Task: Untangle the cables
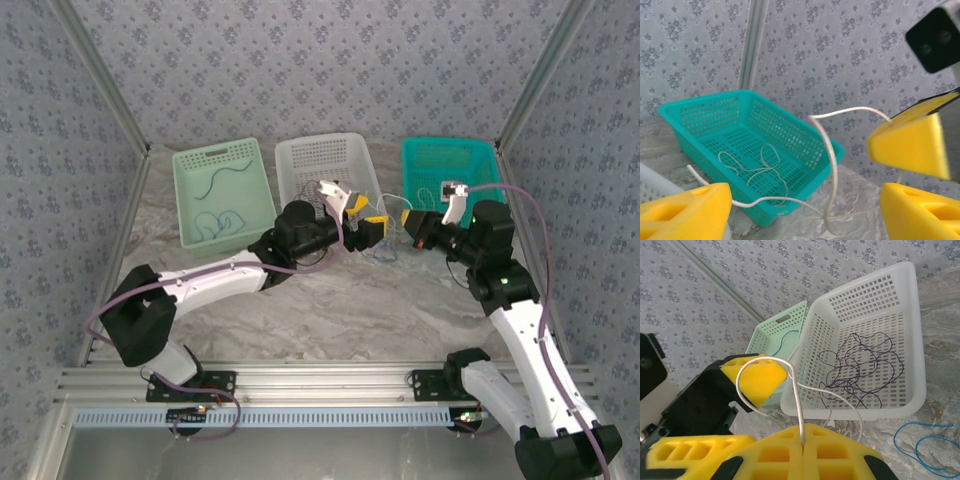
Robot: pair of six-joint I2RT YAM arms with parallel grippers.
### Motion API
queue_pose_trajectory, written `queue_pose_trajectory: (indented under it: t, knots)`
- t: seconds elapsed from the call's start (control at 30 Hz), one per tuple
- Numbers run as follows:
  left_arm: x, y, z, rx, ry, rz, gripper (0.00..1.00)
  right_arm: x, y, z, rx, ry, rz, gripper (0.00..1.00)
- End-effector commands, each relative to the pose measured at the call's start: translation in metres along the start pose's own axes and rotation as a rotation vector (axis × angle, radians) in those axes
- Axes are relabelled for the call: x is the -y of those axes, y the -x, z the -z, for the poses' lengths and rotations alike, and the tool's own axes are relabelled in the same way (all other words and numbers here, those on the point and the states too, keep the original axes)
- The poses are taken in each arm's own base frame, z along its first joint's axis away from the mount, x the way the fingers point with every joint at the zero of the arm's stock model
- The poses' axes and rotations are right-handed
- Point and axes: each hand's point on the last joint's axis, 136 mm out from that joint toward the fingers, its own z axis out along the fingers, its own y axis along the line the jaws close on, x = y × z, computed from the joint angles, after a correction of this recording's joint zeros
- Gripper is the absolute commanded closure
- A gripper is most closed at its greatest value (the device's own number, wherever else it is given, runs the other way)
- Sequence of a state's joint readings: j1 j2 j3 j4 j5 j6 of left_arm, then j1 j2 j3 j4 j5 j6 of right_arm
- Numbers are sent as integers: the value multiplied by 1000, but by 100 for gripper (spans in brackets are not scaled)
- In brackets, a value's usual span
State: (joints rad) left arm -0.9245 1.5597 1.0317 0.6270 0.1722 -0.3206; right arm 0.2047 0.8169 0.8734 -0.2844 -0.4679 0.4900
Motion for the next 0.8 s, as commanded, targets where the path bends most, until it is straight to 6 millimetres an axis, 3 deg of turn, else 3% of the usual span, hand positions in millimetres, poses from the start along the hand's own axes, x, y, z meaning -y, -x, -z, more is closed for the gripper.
queue_pose_trajectory:
  t: [0.0,0.3,0.57,0.77]
  knots:
    - [9,20,2,70,-43,12,22,-4,9,3,21,-8,10,100]
    - [-1,14,-18,15,5,12,27,-27,14,2,25,95,-11,100]
    - [-31,-5,-28,-74,159,-7,55,-43,12,8,3,159,-27,100]
    - [-67,-17,-13,-144,354,-79,69,-39,5,14,-35,125,-18,100]
